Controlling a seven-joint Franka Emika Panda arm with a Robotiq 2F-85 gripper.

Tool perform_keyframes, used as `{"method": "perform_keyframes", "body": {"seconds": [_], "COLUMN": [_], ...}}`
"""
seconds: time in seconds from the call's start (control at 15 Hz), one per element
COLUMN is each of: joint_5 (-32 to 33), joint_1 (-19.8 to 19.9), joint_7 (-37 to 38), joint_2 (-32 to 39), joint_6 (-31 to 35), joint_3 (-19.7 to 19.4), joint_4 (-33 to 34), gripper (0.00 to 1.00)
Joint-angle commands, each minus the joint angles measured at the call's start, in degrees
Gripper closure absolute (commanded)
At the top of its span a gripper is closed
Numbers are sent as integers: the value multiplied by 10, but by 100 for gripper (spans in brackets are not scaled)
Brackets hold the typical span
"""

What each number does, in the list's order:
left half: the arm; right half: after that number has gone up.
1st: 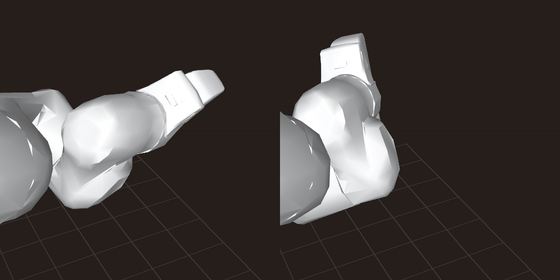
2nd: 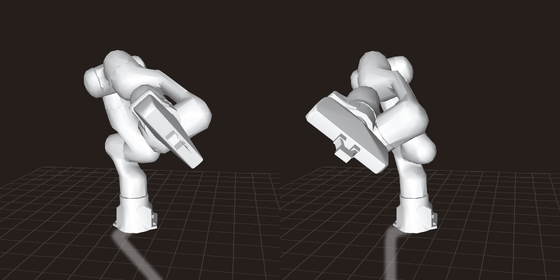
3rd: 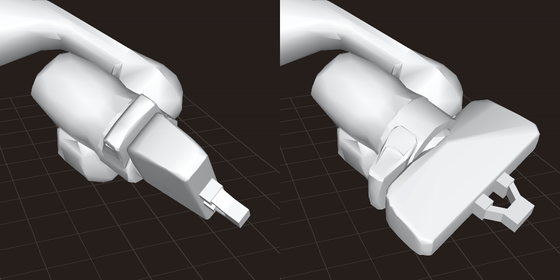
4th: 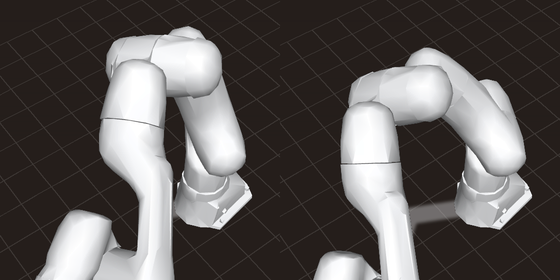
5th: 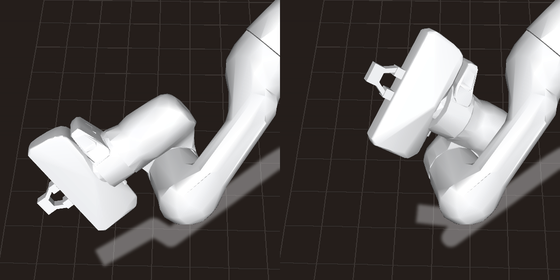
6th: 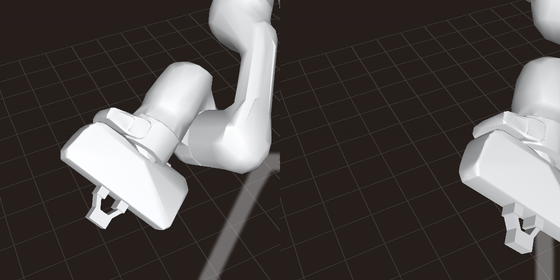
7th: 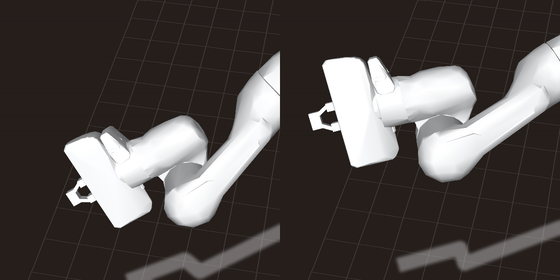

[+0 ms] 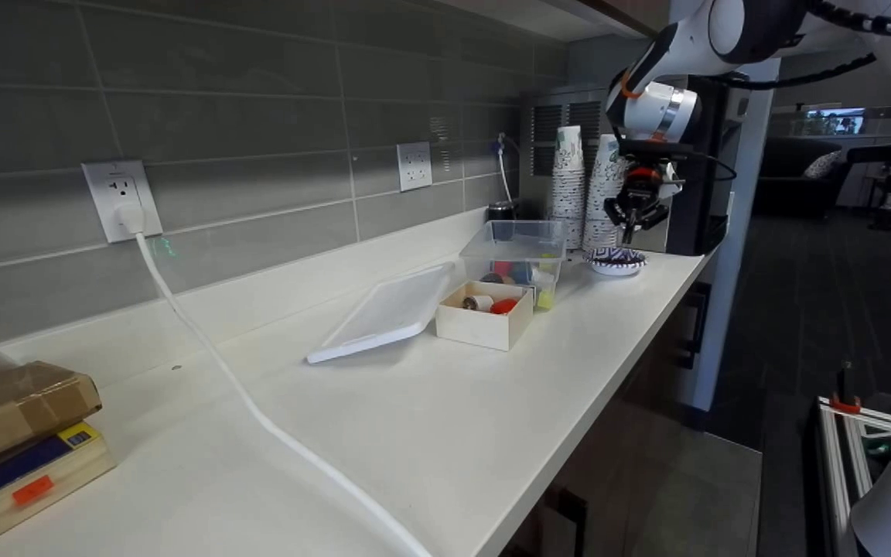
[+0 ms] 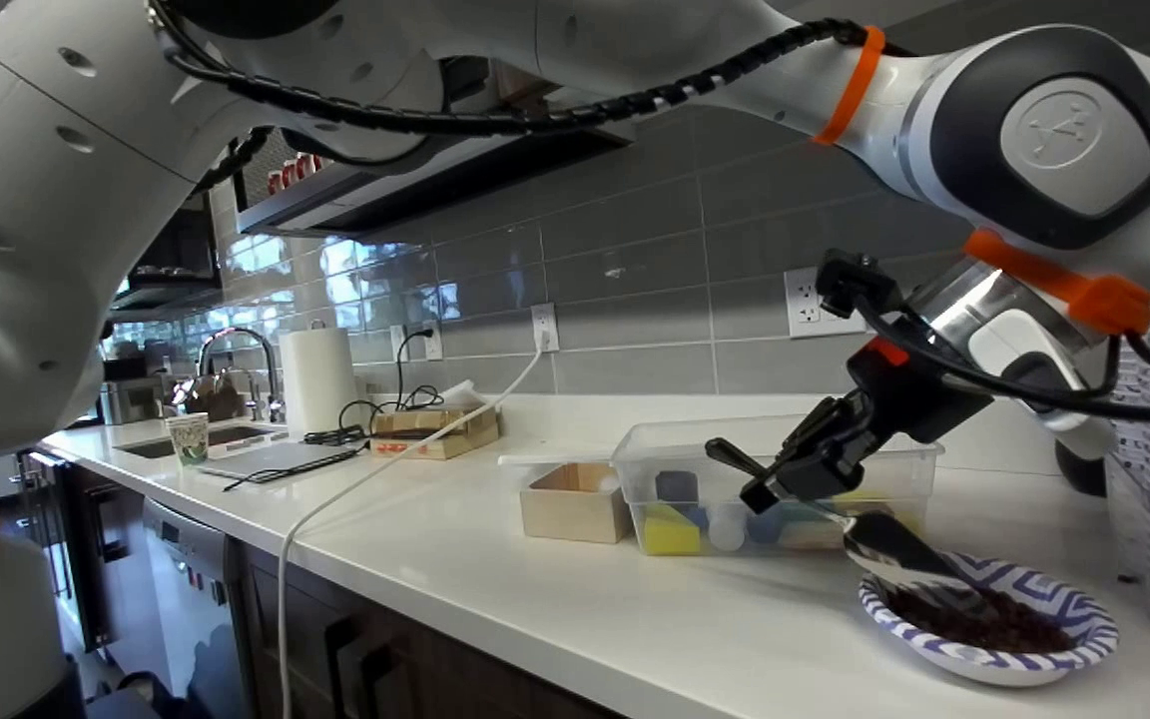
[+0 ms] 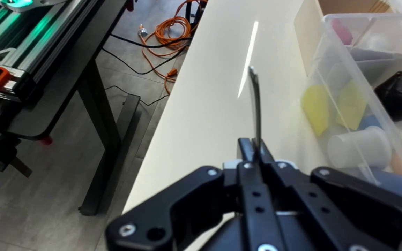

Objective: Use the cake slicer to stir in the bowl

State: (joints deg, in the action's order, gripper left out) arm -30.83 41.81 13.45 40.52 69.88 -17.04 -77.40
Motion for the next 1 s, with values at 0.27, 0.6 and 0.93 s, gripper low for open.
{"method": "perform_keyframes", "body": {"seconds": [0.27,0.6,0.93], "joint_5": [-38,-38,-32], "joint_1": [10,19,33], "joint_7": [28,38,40], "joint_2": [41,72,84], "joint_6": [-13,-30,-45], "joint_3": [30,40,35], "joint_4": [80,105,109], "gripper": [99,99,99]}}
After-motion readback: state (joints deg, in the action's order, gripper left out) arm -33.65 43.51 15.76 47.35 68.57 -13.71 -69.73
